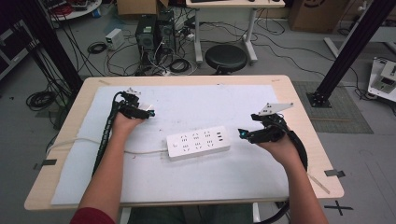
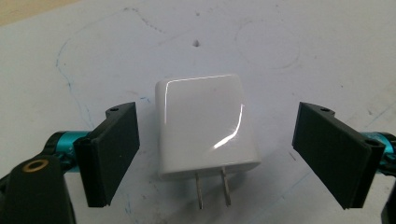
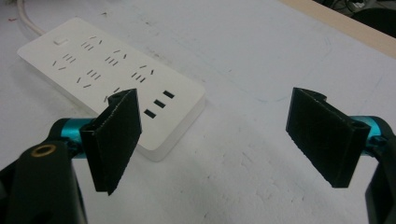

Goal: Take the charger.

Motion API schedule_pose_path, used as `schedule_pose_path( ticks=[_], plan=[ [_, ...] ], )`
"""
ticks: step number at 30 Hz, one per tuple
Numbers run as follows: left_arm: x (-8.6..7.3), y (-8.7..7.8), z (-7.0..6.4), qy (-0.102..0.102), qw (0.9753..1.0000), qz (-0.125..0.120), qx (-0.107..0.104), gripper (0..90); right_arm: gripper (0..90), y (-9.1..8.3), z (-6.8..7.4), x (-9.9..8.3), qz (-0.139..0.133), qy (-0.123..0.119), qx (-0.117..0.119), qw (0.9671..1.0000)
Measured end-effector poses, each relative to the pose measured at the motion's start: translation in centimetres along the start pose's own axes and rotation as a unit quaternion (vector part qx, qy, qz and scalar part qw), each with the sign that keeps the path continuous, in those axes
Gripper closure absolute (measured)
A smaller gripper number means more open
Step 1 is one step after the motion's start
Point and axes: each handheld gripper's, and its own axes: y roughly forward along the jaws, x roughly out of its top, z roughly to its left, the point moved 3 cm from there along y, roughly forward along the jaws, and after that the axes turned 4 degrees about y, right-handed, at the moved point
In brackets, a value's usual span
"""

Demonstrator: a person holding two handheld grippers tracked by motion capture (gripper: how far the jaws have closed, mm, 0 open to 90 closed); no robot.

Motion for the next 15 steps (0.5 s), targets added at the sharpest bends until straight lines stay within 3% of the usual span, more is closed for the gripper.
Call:
schedule_pose_path(
  ticks=[7,15],
  plan=[
    [-0.1,0.4,-0.1,0.006,1.0000,-0.002,-0.007,19.0,18.6,0.0,0.2,0.1,-0.004,-0.004,-0.009,0.9999],
    [-0.5,1.1,-0.2,0.006,0.9999,0.008,0.002,23.9,18.6,-0.2,0.1,0.0,-0.005,-0.002,-0.013,0.9999]
  ],
)
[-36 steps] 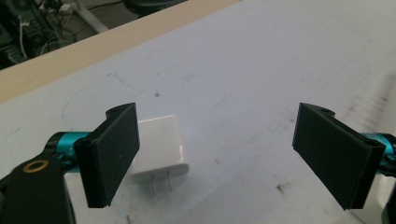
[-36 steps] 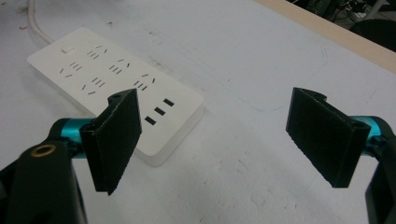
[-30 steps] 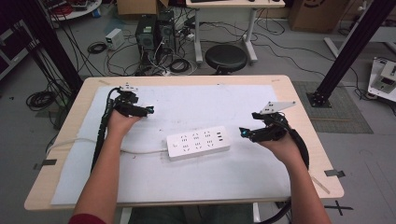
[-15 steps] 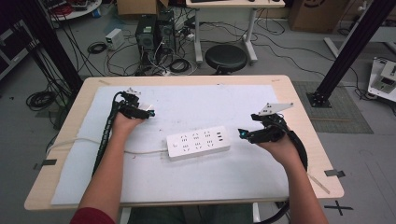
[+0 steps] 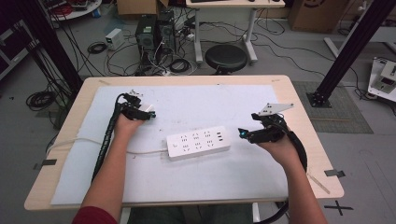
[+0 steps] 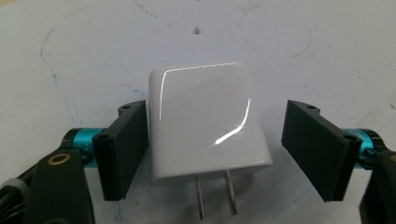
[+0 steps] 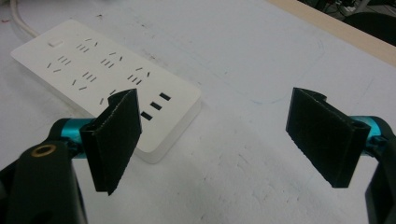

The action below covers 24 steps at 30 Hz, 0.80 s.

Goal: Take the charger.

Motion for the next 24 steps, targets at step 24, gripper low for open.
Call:
schedule_pose_path(
  ticks=[24],
  plan=[
    [0.09,-0.33,0.15,0.008,0.9998,0.004,0.017,42.4,18.6,0.03,-0.37,0.09,-0.003,0.002,0.001,1.0000]
  ],
)
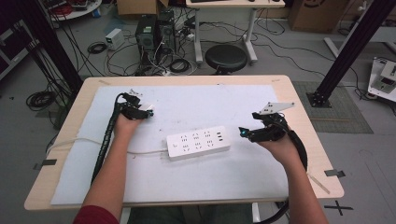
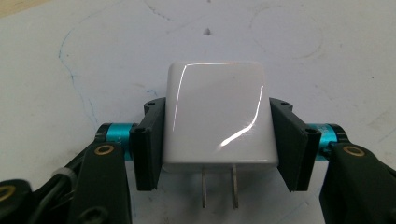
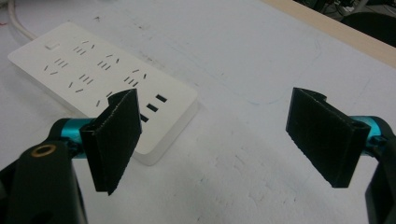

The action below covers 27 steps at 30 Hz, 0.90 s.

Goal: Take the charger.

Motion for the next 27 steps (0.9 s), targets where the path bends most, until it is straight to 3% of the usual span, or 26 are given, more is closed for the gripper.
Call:
schedule_pose_path(
  ticks=[6,8,13,15,19,25,27],
  plan=[
    [0.9,-1.6,-0.6,0.016,0.9997,-0.014,-0.012,42.4,18.6,0.1,0.0,0.0,0.003,0.004,0.001,1.0000],
    [1.3,-2.7,-0.7,0.021,0.9994,-0.023,-0.016,42.4,18.6,0.1,-0.2,0.0,0.005,0.004,0.001,1.0000],
    [1.9,-5.8,-1.2,0.018,0.9974,-0.046,-0.052,42.5,18.6,-0.2,-0.1,0.1,0.005,0.008,0.004,0.9999],
    [2.1,-7.3,-1.6,0.025,0.9965,-0.058,-0.055,42.4,18.6,-0.4,-0.1,0.2,0.003,0.004,0.005,1.0000],
    [2.2,-10.4,-2.6,0.037,0.9926,-0.086,-0.078,42.4,18.6,-0.9,0.2,0.3,0.002,0.005,0.005,1.0000],
    [1.1,-14.0,-3.9,0.060,0.9843,-0.113,-0.122,42.5,18.6,-1.4,1.0,0.2,0.004,0.000,0.006,1.0000],
    [0.6,-14.8,-4.2,0.066,0.9831,-0.115,-0.126,42.5,18.6,-1.6,1.2,0.3,0.006,-0.001,0.006,1.0000]
  ],
)
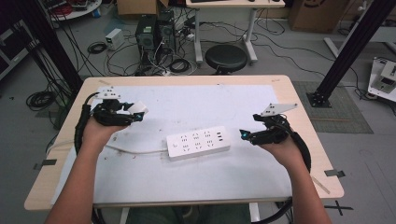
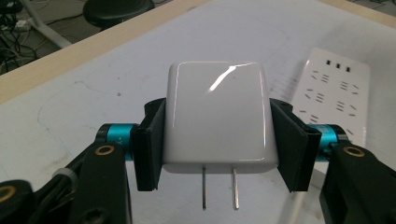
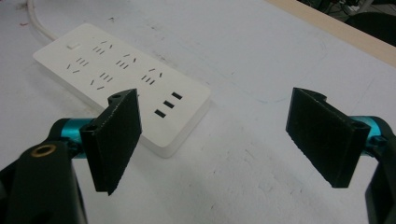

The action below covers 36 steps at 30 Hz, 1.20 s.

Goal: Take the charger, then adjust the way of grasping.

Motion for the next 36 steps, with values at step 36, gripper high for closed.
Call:
schedule_pose_path(
  ticks=[36],
  plan=[
    [-0.7,5.5,-13.5,0.215,0.9675,-0.036,-0.128,42.5,18.6,1.4,6.0,-0.4,0.003,0.004,0.114,0.9935]
  ],
)
